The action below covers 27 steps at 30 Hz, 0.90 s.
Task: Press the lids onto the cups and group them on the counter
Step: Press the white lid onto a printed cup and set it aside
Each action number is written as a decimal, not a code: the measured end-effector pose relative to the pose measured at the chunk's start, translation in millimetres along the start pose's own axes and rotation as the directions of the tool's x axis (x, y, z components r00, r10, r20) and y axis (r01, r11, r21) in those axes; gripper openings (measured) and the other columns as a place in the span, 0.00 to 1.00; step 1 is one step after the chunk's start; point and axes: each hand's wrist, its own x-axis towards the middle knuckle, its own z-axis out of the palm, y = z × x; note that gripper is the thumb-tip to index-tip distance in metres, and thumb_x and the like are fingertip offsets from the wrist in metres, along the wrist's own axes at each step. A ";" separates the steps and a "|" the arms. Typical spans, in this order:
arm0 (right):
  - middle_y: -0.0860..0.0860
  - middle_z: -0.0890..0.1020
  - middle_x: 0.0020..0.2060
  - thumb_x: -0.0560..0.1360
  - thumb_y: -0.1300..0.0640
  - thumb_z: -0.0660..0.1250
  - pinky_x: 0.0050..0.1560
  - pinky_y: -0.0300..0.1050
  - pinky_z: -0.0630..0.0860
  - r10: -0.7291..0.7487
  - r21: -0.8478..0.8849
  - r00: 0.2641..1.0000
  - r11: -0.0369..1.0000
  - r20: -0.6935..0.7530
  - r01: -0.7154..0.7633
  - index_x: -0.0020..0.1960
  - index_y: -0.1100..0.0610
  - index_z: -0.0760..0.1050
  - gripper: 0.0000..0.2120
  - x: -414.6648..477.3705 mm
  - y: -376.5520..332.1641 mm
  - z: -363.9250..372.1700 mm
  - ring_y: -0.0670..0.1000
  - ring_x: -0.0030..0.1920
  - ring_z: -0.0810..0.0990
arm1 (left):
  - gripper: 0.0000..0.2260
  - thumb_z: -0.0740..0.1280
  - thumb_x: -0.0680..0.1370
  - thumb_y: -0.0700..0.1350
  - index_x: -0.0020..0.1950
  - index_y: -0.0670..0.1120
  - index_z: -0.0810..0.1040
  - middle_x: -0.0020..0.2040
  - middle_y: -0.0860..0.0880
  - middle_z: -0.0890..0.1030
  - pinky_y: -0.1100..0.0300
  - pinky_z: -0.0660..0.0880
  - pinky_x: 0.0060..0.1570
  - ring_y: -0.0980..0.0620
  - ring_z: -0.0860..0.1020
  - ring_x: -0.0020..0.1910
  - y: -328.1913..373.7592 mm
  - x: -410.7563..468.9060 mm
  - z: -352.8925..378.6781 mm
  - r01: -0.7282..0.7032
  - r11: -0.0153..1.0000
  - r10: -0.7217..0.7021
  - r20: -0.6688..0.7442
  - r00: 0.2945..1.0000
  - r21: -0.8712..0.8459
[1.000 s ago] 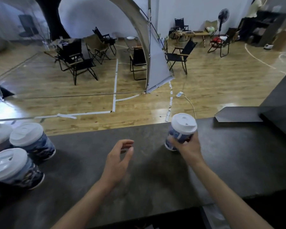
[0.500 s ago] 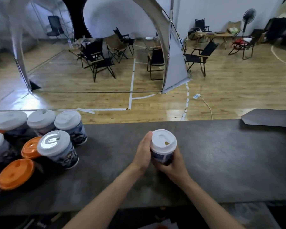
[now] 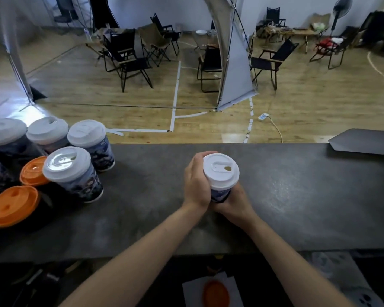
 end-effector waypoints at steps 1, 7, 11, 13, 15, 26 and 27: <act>0.48 0.78 0.69 0.64 0.52 0.82 0.69 0.39 0.72 0.004 -0.008 1.000 1.000 0.004 -0.004 0.74 0.62 0.69 0.43 -0.1 -0.3 1.0 0.47 0.70 0.76 | 0.15 0.57 0.82 0.41 0.47 0.43 0.84 0.45 0.49 0.87 0.57 0.80 0.50 0.51 0.84 0.48 -2.4 0.8 -1.1 0.018 1.000 -0.018 -0.003 1.000 -0.003; 0.39 0.78 0.65 0.63 0.62 0.86 0.63 0.30 0.71 0.012 -0.032 1.000 0.999 0.014 -0.012 0.71 0.53 0.73 0.41 -0.4 14.0 -1.9 0.34 0.65 0.76 | 0.20 0.57 0.86 0.50 0.40 0.50 0.84 0.38 0.57 0.85 0.55 0.75 0.57 0.61 0.82 0.42 3.9 7.5 -11.0 0.229 0.973 -0.229 0.166 0.959 0.020; 0.44 0.76 0.70 0.62 0.55 0.85 0.66 0.28 0.68 -0.013 -0.048 0.999 0.999 0.031 0.014 0.75 0.62 0.69 0.46 4.0 12.3 -1.2 0.34 0.68 0.74 | 0.20 0.54 0.84 0.55 0.46 0.49 0.83 0.47 0.53 0.85 0.56 0.75 0.60 0.57 0.82 0.50 3.5 0.1 -10.8 0.145 0.987 -0.152 0.112 0.982 0.070; 0.48 0.77 0.70 0.60 0.47 0.84 0.66 0.30 0.69 -0.012 -0.040 0.999 0.999 0.031 0.013 0.76 0.62 0.68 0.50 5.8 11.9 -0.7 0.38 0.70 0.74 | 0.25 0.54 0.78 0.62 0.50 0.46 0.84 0.53 0.47 0.86 0.52 0.76 0.63 0.51 0.82 0.57 1.9 1.0 -9.7 0.141 0.986 -0.149 0.092 0.985 0.087; 0.49 0.78 0.69 0.61 0.50 0.85 0.67 0.35 0.72 0.019 -0.048 1.000 0.999 0.008 -0.018 0.75 0.59 0.70 0.47 4.9 10.8 -3.8 0.40 0.69 0.76 | 0.24 0.59 0.74 0.64 0.48 0.46 0.85 0.53 0.44 0.86 0.49 0.76 0.63 0.46 0.82 0.57 4.2 8.1 -9.7 0.212 0.975 -0.220 0.144 0.965 0.066; 0.49 0.77 0.71 0.62 0.54 0.86 0.69 0.41 0.73 -0.026 -0.038 0.997 0.999 0.068 0.029 0.76 0.58 0.68 0.48 3.4 7.5 -1.4 0.46 0.70 0.76 | 0.22 0.54 0.87 0.42 0.36 0.48 0.77 0.27 0.59 0.81 0.73 0.72 0.34 0.67 0.79 0.30 13.8 -0.1 -16.2 0.137 0.988 -0.145 0.135 0.980 0.067; 0.49 0.78 0.70 0.62 0.54 0.87 0.69 0.42 0.74 -0.024 -0.048 0.998 0.998 0.060 0.027 0.76 0.58 0.69 0.47 3.7 8.3 -2.8 0.45 0.70 0.76 | 0.20 0.55 0.87 0.44 0.38 0.47 0.78 0.29 0.58 0.82 0.72 0.73 0.36 0.66 0.80 0.32 19.4 3.3 -17.5 0.154 0.984 -0.168 0.173 0.971 0.090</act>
